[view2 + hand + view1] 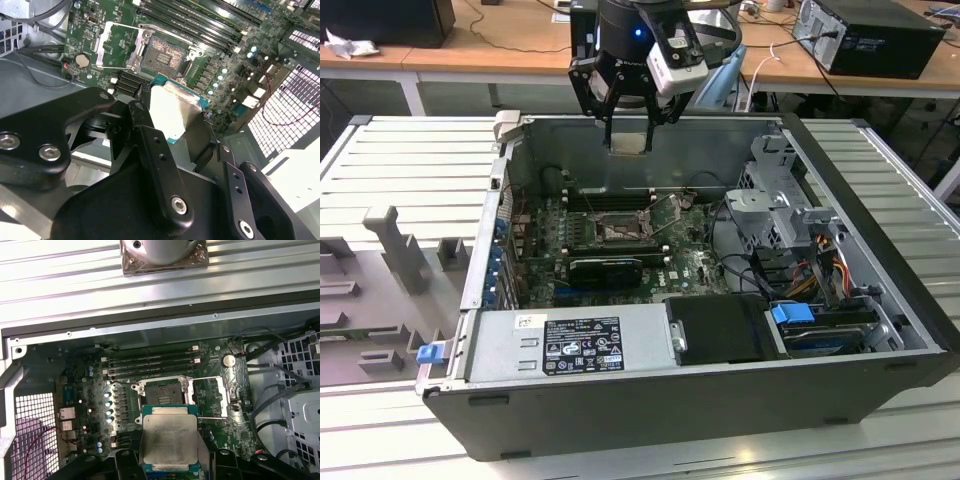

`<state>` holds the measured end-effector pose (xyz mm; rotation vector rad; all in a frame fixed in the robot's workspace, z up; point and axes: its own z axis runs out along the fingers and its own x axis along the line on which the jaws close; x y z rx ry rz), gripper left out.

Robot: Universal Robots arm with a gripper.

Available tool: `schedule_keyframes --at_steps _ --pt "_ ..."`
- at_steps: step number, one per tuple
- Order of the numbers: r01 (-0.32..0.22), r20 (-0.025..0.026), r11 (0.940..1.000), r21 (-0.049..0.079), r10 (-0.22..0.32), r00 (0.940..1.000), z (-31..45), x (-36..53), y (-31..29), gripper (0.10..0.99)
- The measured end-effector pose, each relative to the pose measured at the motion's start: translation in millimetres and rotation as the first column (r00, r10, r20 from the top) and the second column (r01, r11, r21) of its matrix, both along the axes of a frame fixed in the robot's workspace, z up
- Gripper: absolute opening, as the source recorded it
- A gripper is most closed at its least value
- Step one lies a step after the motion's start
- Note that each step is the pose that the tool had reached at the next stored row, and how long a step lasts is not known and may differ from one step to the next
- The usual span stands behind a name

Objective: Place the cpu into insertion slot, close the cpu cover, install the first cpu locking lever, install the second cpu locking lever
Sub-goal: 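Place the cpu into insertion slot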

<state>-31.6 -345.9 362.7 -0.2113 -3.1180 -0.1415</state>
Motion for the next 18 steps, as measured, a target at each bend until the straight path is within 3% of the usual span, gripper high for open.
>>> schedule_keyframes --at_steps 18 --pt "0.020 0.0000 0.9998 0.000 -0.020 0.9998 0.0 0.0 0.0 0.522"
